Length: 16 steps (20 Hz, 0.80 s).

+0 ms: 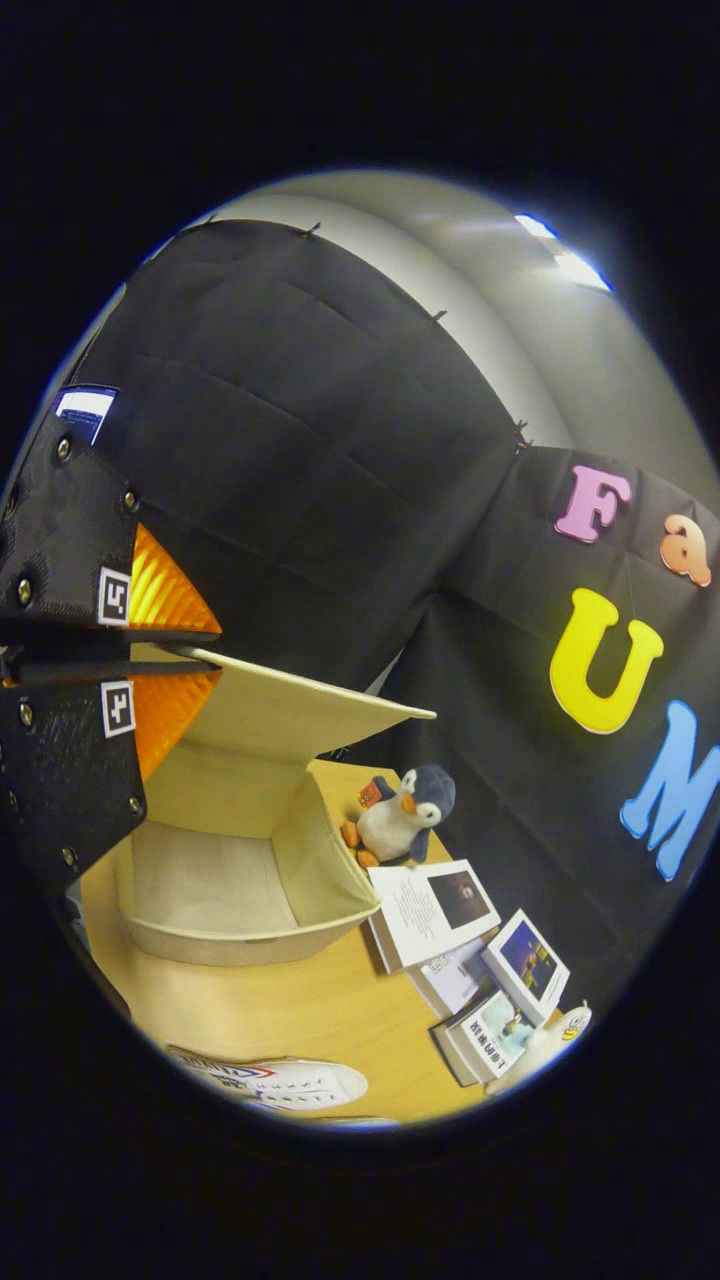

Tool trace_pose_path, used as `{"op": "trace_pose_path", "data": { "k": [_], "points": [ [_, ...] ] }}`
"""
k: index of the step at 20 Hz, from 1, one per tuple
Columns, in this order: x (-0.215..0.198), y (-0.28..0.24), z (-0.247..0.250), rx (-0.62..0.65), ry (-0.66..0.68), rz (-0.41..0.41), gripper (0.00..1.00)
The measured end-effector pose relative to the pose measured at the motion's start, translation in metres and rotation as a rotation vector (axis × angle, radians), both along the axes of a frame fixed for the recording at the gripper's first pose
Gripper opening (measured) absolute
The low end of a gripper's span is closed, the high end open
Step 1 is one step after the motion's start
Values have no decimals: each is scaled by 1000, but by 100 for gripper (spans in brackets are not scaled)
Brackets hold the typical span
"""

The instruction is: Open the storage box then place both shoes into the box .Put the left shoe in first, then the right shoe, with the right side of both shoes facing outward in a uniform manner.

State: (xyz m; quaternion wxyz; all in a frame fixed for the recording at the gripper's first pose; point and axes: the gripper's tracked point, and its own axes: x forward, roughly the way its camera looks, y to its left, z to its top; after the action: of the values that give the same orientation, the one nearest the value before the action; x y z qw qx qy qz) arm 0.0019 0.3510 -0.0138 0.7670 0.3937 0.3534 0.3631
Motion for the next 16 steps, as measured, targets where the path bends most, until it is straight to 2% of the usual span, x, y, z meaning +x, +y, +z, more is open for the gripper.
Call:
{"op": "trace_pose_path", "data": {
  "k": [7,14,16],
  "points": [
    [-8,62,17,-46,-63,80,6],
    [-20,118,8,-88,-95,163,6],
    [-19,131,8,-100,-133,184,21]
  ]
}}
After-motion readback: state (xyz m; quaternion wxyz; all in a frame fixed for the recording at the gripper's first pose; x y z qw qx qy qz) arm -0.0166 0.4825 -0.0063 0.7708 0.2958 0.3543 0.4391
